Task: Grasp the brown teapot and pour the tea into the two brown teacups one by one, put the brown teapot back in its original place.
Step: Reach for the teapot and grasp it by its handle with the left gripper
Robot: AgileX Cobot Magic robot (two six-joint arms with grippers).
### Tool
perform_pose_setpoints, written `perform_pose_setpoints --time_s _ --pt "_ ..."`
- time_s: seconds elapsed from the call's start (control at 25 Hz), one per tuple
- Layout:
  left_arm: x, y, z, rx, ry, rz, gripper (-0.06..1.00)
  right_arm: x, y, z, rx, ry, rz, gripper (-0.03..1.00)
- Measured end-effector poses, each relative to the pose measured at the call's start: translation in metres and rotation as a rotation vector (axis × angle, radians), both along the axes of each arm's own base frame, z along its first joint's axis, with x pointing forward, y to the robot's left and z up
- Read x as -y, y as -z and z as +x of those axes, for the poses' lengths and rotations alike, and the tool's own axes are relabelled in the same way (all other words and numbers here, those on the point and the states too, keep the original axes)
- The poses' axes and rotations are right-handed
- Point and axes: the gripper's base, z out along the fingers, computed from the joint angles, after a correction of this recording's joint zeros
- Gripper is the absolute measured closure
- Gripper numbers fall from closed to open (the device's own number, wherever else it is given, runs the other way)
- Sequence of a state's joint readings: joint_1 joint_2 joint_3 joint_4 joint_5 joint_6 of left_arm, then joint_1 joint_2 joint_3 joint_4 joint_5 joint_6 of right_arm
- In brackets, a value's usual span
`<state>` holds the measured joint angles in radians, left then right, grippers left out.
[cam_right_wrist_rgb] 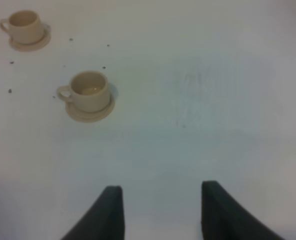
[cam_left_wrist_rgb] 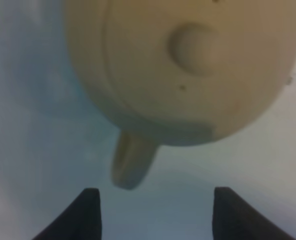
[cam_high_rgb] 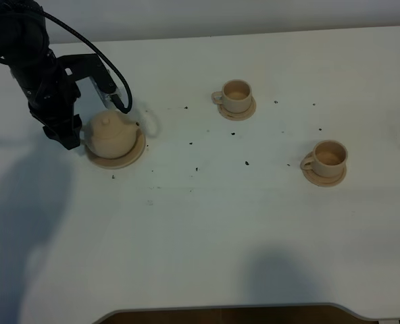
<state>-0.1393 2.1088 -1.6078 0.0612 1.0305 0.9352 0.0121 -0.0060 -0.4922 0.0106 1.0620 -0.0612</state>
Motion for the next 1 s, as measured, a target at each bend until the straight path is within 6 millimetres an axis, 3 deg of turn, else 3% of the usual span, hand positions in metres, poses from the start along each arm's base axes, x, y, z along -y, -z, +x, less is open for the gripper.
perform_pose_setpoints --time_s 0.2,0.4,0.68,1.0 --pt "0.000 0.007 0.004 0.014 0.053 0.000 0.45 0.000 0.000 0.000 0.000 0.000 0.000 0.58" --pt "0.003 0.026 0.003 -0.052 0.047 -0.019 0.45 0.000 0.000 0.000 0.000 0.000 0.000 0.58" --pt "0.003 0.025 -0.007 -0.156 0.004 -0.024 0.45 0.000 0.000 0.000 0.000 0.000 -0.001 0.58" --pt "0.003 0.024 -0.013 -0.220 -0.170 -0.009 0.45 0.000 0.000 0.000 0.000 0.000 -0.001 0.58"
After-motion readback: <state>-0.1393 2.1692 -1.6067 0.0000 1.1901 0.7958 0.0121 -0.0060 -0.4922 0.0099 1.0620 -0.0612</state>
